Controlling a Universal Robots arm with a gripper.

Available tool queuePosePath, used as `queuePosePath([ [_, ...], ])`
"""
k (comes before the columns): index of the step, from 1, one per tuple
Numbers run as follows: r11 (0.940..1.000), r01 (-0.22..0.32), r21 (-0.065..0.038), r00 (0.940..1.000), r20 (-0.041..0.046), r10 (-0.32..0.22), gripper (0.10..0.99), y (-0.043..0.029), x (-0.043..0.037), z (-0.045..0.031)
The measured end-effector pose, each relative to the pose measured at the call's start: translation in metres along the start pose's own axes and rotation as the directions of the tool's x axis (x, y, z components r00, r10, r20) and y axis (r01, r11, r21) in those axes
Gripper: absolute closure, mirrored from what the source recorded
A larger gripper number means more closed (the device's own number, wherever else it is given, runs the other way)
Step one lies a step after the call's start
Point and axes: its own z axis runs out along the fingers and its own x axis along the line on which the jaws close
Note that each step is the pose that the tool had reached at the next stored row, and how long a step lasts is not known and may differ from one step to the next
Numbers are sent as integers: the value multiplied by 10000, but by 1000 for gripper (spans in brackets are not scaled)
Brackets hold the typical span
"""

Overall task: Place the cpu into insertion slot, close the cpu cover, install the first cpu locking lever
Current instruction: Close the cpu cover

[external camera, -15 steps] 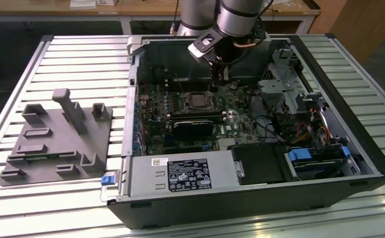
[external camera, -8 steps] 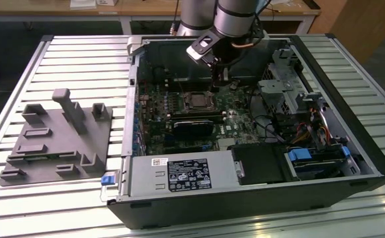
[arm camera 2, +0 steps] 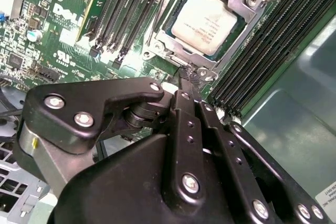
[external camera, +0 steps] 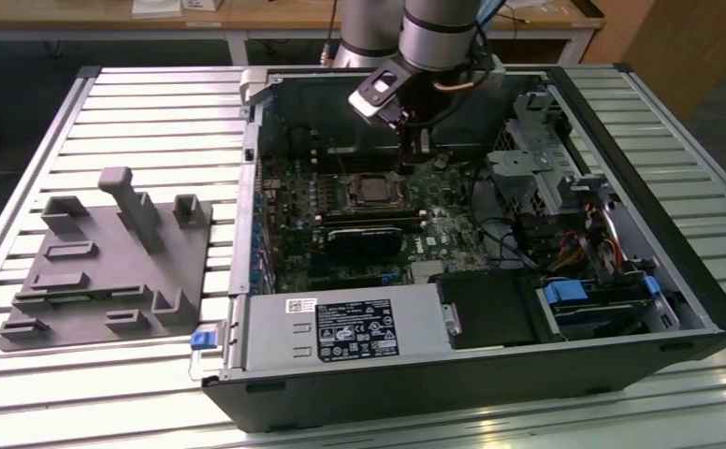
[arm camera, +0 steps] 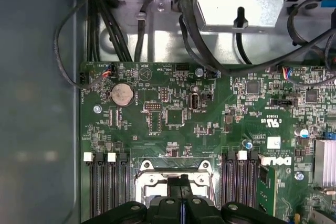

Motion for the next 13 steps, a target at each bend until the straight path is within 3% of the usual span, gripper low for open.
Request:
queuePosePath([
  [13, 9986, 450, -265, 9990, -9, -450, 980, -71, -5, 20],
])
